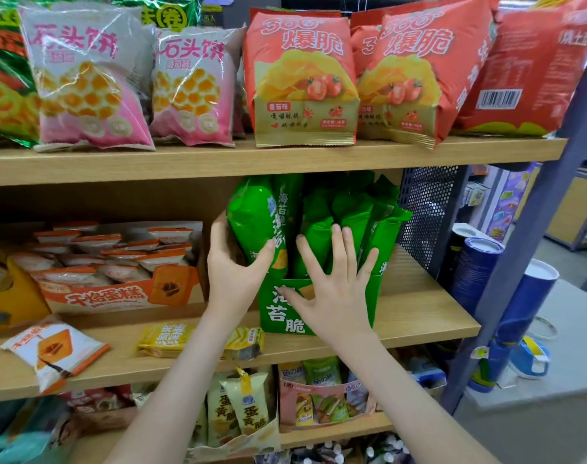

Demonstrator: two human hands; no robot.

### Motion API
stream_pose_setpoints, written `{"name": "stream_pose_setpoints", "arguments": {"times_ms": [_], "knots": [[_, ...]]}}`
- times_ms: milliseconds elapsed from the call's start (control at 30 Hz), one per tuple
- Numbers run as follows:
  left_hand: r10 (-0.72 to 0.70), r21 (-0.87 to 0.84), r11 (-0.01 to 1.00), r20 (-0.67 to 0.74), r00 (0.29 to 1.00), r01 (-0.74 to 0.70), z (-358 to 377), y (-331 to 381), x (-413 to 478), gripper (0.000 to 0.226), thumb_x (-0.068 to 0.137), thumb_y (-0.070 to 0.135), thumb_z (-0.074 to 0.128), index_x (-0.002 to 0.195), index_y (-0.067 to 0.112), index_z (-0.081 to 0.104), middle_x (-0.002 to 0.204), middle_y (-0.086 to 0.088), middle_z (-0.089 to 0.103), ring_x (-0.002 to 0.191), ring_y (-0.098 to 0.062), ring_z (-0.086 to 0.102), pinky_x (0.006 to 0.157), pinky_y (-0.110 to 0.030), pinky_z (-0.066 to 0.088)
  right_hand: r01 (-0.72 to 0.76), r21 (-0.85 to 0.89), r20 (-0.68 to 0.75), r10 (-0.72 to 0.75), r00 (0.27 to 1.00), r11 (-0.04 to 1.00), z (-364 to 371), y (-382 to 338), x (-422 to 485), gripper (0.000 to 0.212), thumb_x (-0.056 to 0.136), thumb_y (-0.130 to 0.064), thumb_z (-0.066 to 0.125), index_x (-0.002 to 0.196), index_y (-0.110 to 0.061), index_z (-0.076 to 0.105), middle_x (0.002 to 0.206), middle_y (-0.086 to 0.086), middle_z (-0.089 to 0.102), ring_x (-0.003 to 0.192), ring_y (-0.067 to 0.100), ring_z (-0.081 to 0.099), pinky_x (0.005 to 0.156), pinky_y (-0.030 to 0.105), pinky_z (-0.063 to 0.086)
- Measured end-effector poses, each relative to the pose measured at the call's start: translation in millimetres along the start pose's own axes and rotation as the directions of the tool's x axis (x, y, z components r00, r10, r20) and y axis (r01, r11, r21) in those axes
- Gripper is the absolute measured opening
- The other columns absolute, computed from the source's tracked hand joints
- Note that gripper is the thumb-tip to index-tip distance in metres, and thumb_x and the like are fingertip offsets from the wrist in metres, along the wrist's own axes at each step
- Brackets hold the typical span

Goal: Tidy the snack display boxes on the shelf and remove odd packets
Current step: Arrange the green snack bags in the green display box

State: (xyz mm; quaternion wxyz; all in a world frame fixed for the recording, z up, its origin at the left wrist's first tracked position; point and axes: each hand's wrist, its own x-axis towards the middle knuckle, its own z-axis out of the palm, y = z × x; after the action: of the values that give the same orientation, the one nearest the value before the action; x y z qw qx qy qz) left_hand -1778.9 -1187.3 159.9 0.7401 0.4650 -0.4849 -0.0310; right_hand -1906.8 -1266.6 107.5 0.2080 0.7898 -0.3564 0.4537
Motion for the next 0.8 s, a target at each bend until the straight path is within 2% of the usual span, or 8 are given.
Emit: {"name": "stream_pose_setpoints", "arguments": {"times_ms": [100, 200, 267, 367, 467, 667, 733, 800], "knots": [[0.073, -0.031, 0.997, 0.064, 0.995, -0.071, -2.4, 2.8, -2.6, 0.049, 0.077, 0.02, 0.075, 0.12, 0.02, 0.052, 0.112, 0.006, 0.062, 0.108, -0.005, 0.061, 0.088, -0.017, 0.048, 0.008, 0.009, -0.02, -0.008, 1.0, 1.0, -0.2, 2.8, -0.6, 0.078, 0.083, -0.068, 0.052, 0.148, -0.029, 0.032, 0.154, 0.019, 0.015, 0.147, 0.035, 0.01, 0.111, 0.067, 0.0], [0.127, -0.002, 0.992, 0.156, 0.98, -0.129, -5.6, 3.8, 3.1, 0.054, 0.076, 0.025, 0.075, 0.125, 0.016, 0.054, 0.118, -0.003, 0.063, 0.115, -0.018, 0.06, 0.094, -0.033, 0.051, 0.017, 0.026, -0.031, -0.017, 0.999, 1.0, -0.5, 4.2, -0.5, 0.079, 0.083, -0.068, 0.053, 0.148, -0.029, 0.031, 0.154, 0.019, 0.015, 0.147, 0.034, 0.011, 0.111, 0.066, -0.001], [0.198, 0.042, 0.976, 0.253, 0.947, -0.215, -7.3, 5.0, 9.2, 0.056, 0.076, 0.025, 0.077, 0.128, 0.026, 0.054, 0.122, -0.006, 0.061, 0.118, -0.022, 0.058, 0.098, -0.041, 0.049, 0.022, 0.045, -0.038, -0.021, 0.999, 0.999, -0.4, 5.3, -1.1, 0.079, 0.082, -0.068, 0.054, 0.147, -0.029, 0.031, 0.154, 0.019, 0.015, 0.147, 0.034, 0.01, 0.112, 0.065, -0.002], [0.231, 0.064, 0.959, 0.392, 0.89, -0.277, -10.8, 15.3, 17.3, 0.059, 0.077, 0.024, 0.077, 0.125, 0.046, 0.052, 0.122, 0.011, 0.058, 0.118, -0.017, 0.057, 0.098, -0.035, 0.047, 0.025, 0.073, -0.052, -0.021, 0.998, 0.997, 0.2, 6.3, -1.6, 0.08, 0.082, -0.068, 0.054, 0.147, -0.028, 0.03, 0.154, 0.02, 0.015, 0.148, 0.033, 0.009, 0.113, 0.062, -0.006], [0.192, 0.084, 0.964, 0.432, 0.881, -0.252, -16.0, 24.2, 22.1, 0.058, 0.074, 0.024, 0.077, 0.121, 0.045, 0.051, 0.116, 0.023, 0.058, 0.113, -0.011, 0.059, 0.093, -0.026, 0.048, 0.028, 0.078, -0.044, -0.025, 0.999, 0.997, 0.5, 6.6, -1.0, 0.08, 0.082, -0.068, 0.054, 0.148, -0.028, 0.031, 0.154, 0.02, 0.015, 0.148, 0.033, 0.008, 0.113, 0.062, -0.006], [0.18, 0.028, 0.98, 0.273, 0.945, -0.195, -20.3, 25.9, 17.1, 0.06, 0.066, 0.011, 0.087, 0.112, 0.035, 0.056, 0.105, 0.014, 0.066, 0.101, -0.006, 0.064, 0.082, -0.02, 0.052, 0.032, 0.09, -0.034, -0.03, 0.999, 0.995, 2.3, 8.9, -2.2, 0.08, 0.083, -0.065, 0.057, 0.149, -0.029, 0.032, 0.155, 0.019, 0.013, 0.149, 0.032, 0.006, 0.113, 0.063, -0.006], [0.172, -0.058, 0.984, 0.079, 0.982, -0.168, -21.3, 34.0, 18.4, 0.058, 0.061, 0.012, 0.09, 0.107, 0.026, 0.058, 0.099, 0.011, 0.068, 0.096, -0.001, 0.065, 0.08, -0.017, 0.052, 0.041, 0.084, -0.03, -0.039, 0.999, 0.996, 2.4, 10.6, -2.1, 0.076, 0.085, -0.062, 0.055, 0.149, -0.03, 0.03, 0.155, 0.02, 0.014, 0.148, 0.033, 0.01, 0.111, 0.066, 0.0], [0.158, -0.234, 0.958, -0.062, 0.986, -0.168, -29.7, 44.1, 25.0, 0.05, 0.06, 0.028, 0.09, 0.103, 0.032, 0.064, 0.098, 0.013, 0.071, 0.097, -0.007, 0.066, 0.084, -0.026, 0.054, 0.054, 0.073, -0.032, -0.052, 0.998, 0.996, 3.3, 12.6, -1.6, 0.071, 0.088, -0.059, 0.052, 0.149, -0.029, 0.031, 0.154, 0.02, 0.015, 0.147, 0.035, 0.014, 0.11, 0.068, 0.004]]}}
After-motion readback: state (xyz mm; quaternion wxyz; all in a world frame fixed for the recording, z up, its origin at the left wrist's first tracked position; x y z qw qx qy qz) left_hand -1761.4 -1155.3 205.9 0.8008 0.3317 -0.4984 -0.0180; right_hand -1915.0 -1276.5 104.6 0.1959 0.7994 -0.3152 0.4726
